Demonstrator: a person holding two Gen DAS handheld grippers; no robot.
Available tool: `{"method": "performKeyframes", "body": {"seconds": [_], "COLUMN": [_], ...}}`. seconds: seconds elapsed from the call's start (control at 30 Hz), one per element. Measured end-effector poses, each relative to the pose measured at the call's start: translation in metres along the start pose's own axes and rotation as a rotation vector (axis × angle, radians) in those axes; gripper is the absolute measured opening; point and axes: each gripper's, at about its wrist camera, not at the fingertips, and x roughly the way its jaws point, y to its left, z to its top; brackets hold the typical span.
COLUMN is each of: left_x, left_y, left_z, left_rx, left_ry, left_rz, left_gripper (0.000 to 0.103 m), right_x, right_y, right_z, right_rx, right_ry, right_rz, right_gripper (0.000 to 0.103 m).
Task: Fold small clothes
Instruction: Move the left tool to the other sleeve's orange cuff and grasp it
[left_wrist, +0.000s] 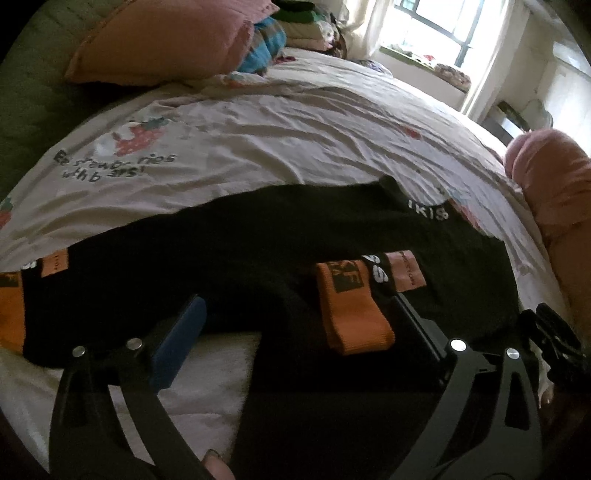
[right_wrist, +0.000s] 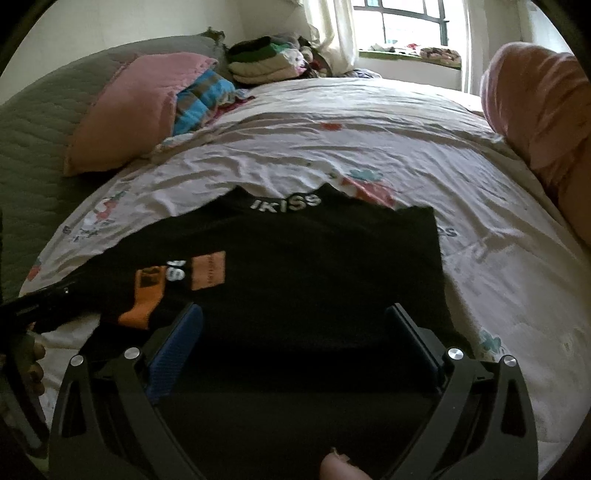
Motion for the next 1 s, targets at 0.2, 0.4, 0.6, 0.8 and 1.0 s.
{"method": "performKeyframes", "body": {"seconds": [0.2, 0.4, 0.6, 0.8, 1.0], "left_x": [-0.013, -0.02, -0.025, -0.031, -0.031], "left_y": [0.016, 0.041, 0.063, 0.089, 0.129], "left_z": [0.0, 0.004, 0.005, 0.007, 0.005], "left_rx": [-0.037, -0.091, -0.147, -0.194, -0.296], "left_ry": [-0.031, -0.044, -0.059, -0.075, -0.058], "left_rz": [0.028, 0.06, 0.078, 0.146, 0.207], "left_gripper": [0.092, 0.093, 0.093, 0.093, 0.093], "right_x": [-0.008, -0.011, -0.013, -0.01, -0.007], "right_y": [0.022, 0.043, 0.064, 0.092, 0.121], "right_z": [0.005, 0.01, 0.015, 0.019, 0.023], "right_rx": [-0.037, -0.072, -0.107, -0.158, -0.2], "right_ry": [-0.026, -0.041, -0.045, -0.047, -0.048], "right_rz": [0.033, 0.055, 0.083, 0.118, 0.159], "right_gripper": [0.098, 0.098, 0.098, 0.098, 0.098]}}
